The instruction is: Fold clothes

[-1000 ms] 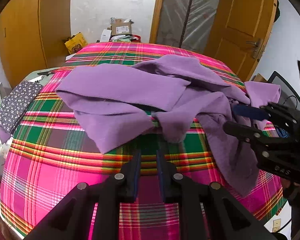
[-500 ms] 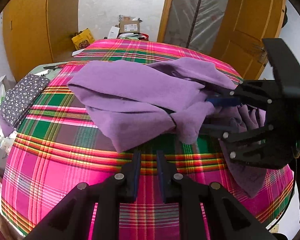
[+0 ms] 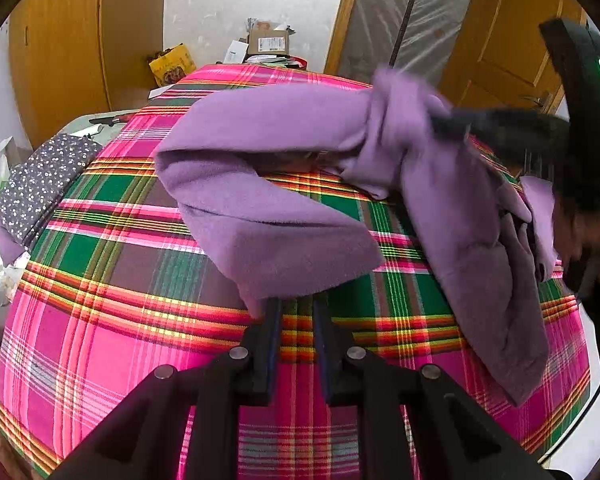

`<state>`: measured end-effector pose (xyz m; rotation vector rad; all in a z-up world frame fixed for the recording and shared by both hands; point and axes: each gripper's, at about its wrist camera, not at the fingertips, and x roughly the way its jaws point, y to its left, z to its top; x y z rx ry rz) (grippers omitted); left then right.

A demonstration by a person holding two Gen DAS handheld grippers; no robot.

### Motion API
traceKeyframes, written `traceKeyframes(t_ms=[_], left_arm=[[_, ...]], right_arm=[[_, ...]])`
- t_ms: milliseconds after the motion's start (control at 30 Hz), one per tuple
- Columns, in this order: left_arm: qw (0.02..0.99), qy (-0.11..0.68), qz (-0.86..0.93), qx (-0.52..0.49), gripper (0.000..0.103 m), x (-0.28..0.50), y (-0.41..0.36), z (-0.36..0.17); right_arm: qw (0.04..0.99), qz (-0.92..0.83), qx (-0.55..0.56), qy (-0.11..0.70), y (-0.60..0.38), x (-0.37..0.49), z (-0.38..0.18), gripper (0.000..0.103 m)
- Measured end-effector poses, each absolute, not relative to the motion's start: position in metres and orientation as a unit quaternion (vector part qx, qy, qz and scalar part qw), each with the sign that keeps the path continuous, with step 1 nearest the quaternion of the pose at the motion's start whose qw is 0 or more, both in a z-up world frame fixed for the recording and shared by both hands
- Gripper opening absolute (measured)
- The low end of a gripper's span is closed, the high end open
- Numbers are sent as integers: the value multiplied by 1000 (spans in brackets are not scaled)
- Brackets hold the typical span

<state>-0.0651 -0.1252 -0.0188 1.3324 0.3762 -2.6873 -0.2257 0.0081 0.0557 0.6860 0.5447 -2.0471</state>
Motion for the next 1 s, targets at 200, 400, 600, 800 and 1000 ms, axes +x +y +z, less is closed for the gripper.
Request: traceKeyframes(t_ms=[200,400,600,800,1000], left_arm=[[51,127,-888,439,16,-73,-123,-18],[-10,151,-898,413,16,-74,-110,-10],[-82,179,-896,398,16,-83,-89,-10],[-106,206,-885,403,23,-101,-76,-19],[-113,215,-875,419,25,-111,-68,-28]], right_arm=[[354,-878,319,48,56,-309,82,7],[332,-872,358,35,78,-319,57,7],[334,-873,354,16,107,-309,55,10],[323,-872,367,35,118,-309,46,33],[351,-868,344,68,107,-306,56,42]])
